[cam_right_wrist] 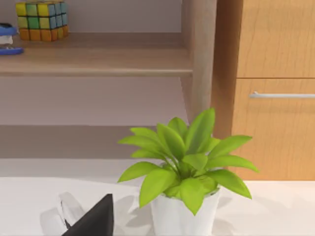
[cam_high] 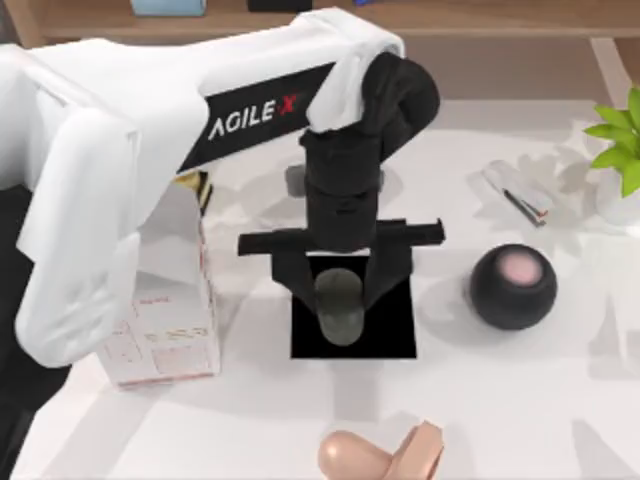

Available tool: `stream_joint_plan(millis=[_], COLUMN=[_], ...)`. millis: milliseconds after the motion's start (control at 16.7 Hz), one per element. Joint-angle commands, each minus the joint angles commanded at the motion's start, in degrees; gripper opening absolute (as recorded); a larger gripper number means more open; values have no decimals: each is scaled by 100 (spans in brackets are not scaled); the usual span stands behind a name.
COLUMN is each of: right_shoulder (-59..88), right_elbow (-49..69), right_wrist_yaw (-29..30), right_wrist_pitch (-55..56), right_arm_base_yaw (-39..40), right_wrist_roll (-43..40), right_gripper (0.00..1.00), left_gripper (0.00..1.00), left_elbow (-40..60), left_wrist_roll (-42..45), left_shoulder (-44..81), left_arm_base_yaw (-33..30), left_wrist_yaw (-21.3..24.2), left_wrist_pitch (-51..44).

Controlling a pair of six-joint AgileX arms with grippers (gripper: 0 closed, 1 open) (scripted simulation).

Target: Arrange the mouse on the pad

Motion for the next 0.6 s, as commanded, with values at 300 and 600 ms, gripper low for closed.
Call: stream_joint_plan(millis=[300,600], right_shoulder=[0,0], right_elbow=[0,0], right_wrist_yaw=[0,0], right_wrist_pitch=[0,0], right_arm_base_yaw=[0,0], right_wrist_roll=[0,0], right_gripper=[100,100], left_gripper=[0,0], left_elbow=[-157,-169], left_wrist_roll=[83,165], left_shoulder=[-37,-81], left_arm_base_yaw=[-63,-155], left_wrist_yaw=[5,-468], left_wrist_pitch=[279,858])
